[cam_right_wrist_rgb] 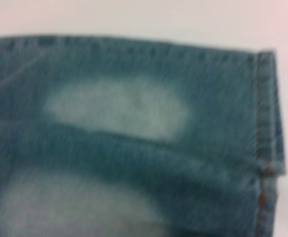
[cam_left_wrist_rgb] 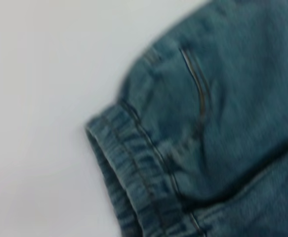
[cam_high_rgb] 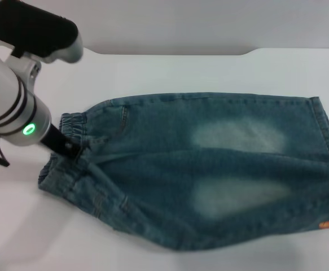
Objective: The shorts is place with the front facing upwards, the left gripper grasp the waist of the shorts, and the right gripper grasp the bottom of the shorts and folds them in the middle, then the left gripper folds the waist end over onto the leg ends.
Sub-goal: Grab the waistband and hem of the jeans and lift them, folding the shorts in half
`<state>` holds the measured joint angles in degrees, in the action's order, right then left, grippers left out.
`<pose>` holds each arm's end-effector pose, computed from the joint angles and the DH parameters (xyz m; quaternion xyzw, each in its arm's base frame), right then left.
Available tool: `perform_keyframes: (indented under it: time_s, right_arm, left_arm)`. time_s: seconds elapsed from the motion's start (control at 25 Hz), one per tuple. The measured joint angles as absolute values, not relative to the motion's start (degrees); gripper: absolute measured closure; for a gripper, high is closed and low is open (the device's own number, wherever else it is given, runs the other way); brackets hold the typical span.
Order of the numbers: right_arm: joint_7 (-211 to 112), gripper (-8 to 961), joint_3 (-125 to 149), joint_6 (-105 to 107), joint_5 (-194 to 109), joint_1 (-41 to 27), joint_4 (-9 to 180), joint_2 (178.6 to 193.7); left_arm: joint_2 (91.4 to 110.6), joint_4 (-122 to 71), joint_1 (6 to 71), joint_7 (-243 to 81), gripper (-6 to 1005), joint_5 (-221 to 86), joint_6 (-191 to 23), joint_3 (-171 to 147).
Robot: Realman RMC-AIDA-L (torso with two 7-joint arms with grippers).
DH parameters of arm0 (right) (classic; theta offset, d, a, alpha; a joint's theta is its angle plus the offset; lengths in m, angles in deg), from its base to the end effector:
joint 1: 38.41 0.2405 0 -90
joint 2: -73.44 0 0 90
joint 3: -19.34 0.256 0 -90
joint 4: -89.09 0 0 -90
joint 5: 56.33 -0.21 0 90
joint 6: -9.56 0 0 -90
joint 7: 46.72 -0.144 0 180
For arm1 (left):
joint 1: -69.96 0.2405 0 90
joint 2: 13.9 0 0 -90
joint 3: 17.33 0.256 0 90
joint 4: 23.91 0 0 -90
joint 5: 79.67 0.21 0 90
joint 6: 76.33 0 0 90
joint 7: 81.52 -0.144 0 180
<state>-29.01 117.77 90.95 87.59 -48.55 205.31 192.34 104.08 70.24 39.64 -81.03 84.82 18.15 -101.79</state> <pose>0.2472 0.2281 0.0769 -0.7887 0.5060 -0.0445 0.3463 -0.1630 0.3311 0.0109 -0.8160 -0.4208 0.2278 0.3244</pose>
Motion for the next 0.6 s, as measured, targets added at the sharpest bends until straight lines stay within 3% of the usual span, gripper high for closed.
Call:
perform_keyframes:
  time_s: [0.6]
  right_arm:
    - [-19.64, 862, 120.84, 72.20, 86.57, -48.87, 205.23, 192.45]
  left_arm:
    - [104.05, 72.48, 43.10, -81.55, 981, 85.81, 4.51, -104.14]
